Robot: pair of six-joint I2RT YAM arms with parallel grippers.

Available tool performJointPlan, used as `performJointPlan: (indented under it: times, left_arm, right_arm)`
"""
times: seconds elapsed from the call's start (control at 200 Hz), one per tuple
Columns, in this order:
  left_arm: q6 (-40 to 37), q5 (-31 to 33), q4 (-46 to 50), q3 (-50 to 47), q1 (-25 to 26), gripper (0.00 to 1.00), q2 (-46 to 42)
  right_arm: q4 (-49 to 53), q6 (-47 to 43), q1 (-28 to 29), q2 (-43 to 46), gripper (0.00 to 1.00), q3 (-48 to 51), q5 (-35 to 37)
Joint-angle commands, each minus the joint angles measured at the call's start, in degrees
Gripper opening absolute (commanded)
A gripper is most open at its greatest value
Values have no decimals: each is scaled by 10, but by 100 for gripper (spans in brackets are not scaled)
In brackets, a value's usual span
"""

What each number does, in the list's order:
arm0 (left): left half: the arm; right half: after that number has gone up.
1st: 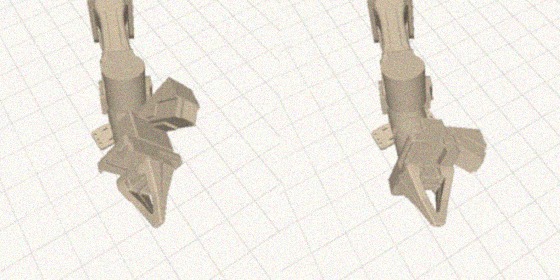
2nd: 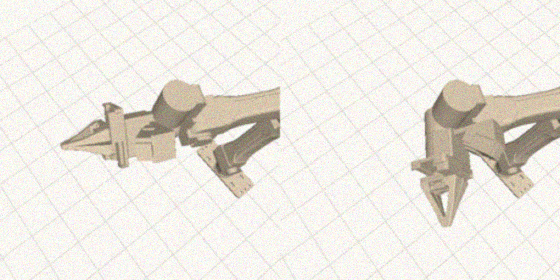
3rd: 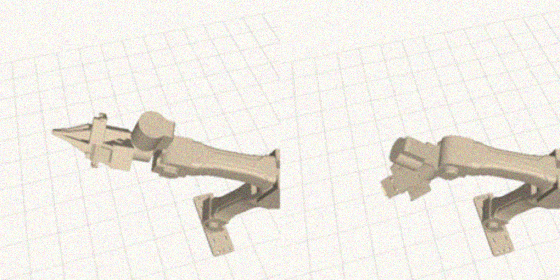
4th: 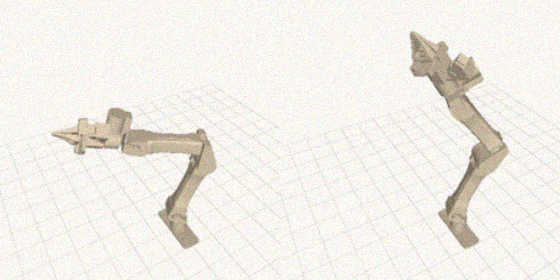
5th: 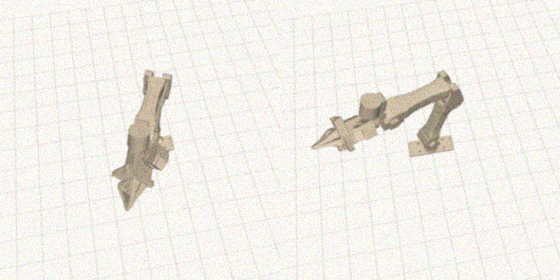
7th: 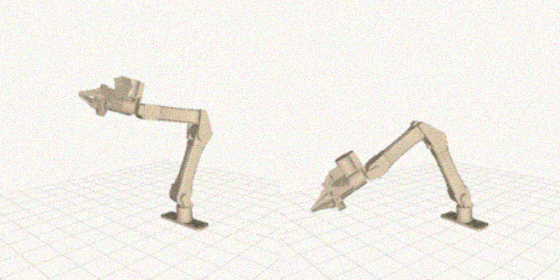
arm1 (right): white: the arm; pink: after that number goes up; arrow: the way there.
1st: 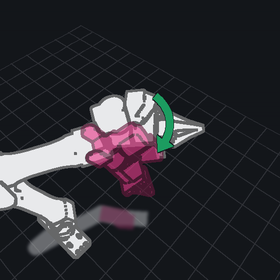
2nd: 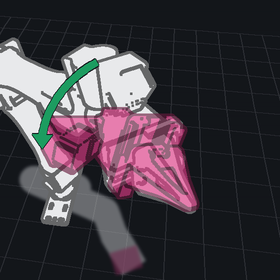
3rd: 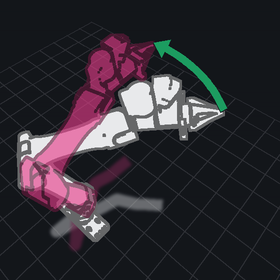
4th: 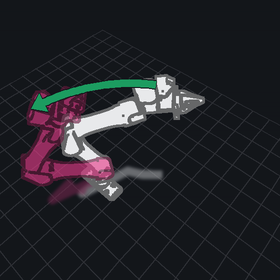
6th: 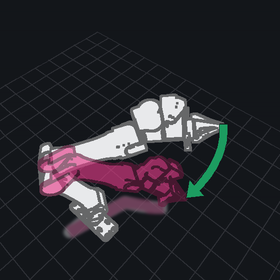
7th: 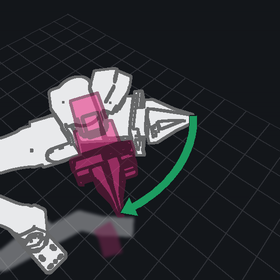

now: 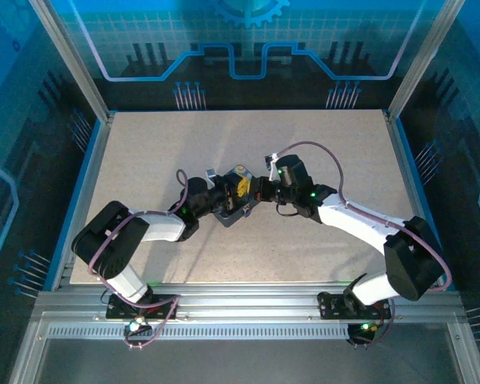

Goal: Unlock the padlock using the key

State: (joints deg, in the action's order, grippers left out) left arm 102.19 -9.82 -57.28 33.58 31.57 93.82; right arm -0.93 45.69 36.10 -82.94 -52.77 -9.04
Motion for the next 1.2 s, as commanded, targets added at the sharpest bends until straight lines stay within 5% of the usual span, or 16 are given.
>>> performJointPlan:
  times: [0.0,0.23,0.42,0.615,0.93,1.196]
  left_arm:
    - [8,3,0,-5,4,11,-7]
    - [0,4,2,-7,4,0,-9]
    - [-55,13,26,-5,3,0,-30]
    - [-227,20,148,31,-5,0,-105]
    - [-561,-38,334,139,-7,0,-192]
    - [-652,-125,320,164,-6,0,-205]
  right_arm:
    - [1,6,3,12,0,0,4]
    - [-4,9,2,16,0,5,7]
    - [-15,3,-8,32,1,20,1]
    - [-51,-29,-41,56,9,63,-55]
    - [-240,-61,-124,124,43,150,-221]
    - [-375,-25,-137,110,58,132,-357]
